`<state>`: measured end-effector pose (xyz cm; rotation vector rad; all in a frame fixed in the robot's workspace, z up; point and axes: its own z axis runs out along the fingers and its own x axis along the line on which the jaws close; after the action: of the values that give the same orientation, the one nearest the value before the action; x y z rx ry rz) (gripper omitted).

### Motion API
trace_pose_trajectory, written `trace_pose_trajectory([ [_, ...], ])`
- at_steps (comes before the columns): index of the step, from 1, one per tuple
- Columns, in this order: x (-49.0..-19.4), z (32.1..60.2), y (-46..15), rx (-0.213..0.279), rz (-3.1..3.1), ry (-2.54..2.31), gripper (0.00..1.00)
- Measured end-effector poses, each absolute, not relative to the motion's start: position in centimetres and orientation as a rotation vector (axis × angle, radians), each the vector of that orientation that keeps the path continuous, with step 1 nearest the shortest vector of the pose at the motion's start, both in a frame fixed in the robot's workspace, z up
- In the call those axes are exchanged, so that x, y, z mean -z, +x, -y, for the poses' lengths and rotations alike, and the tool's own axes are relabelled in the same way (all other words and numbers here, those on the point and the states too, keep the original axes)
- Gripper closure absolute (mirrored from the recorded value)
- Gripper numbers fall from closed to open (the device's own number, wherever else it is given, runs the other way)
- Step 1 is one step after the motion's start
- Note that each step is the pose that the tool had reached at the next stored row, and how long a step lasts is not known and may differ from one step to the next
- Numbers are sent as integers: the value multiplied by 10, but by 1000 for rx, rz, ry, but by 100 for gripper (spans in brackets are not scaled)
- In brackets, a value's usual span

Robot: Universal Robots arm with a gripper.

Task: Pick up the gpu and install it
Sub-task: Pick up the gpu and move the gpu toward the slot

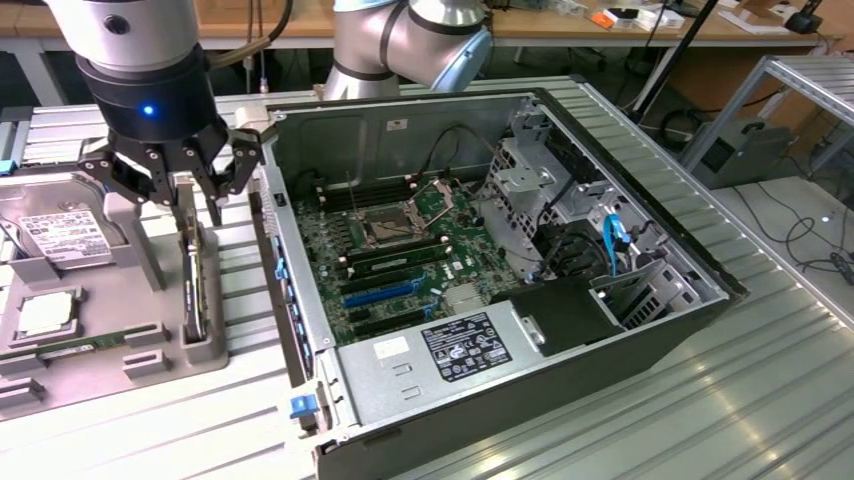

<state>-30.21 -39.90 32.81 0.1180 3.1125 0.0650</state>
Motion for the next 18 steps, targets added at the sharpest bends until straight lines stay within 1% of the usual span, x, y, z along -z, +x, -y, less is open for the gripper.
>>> trace_pose_trajectory([
  [18, -324, 399, -302, -61, -3113, 118, 64],
])
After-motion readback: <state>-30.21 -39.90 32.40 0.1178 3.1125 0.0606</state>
